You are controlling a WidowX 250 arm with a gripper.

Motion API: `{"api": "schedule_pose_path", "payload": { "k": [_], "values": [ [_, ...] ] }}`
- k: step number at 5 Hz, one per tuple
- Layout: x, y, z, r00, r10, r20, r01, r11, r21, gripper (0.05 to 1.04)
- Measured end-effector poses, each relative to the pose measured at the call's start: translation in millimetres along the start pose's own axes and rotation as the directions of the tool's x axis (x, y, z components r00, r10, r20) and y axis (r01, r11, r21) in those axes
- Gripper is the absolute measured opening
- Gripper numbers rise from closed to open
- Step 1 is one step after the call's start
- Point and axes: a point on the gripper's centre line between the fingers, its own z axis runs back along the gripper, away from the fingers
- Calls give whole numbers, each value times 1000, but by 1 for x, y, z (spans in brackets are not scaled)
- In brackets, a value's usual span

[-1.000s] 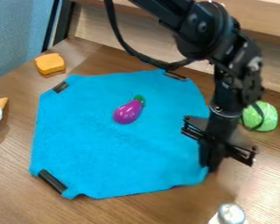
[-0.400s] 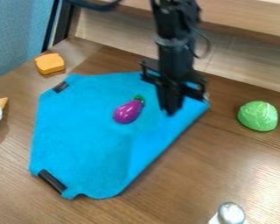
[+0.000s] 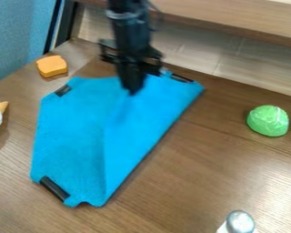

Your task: Fold the cloth from right to left

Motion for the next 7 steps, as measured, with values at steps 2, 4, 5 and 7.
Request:
{"api": "schedule_pose_path", "payload": {
  "k": [2,4,5,7],
  "values": [
    [-8,74,16,993,112,22,-112,994,13,58],
    [-9,100,-5,991,121,-53,-121,993,-10,222],
    [-7,93,-7,992,115,-58,-116,993,-8,482],
    [-3,69,-13,993,88,-75,-89,996,-5,999]
  ]
}}
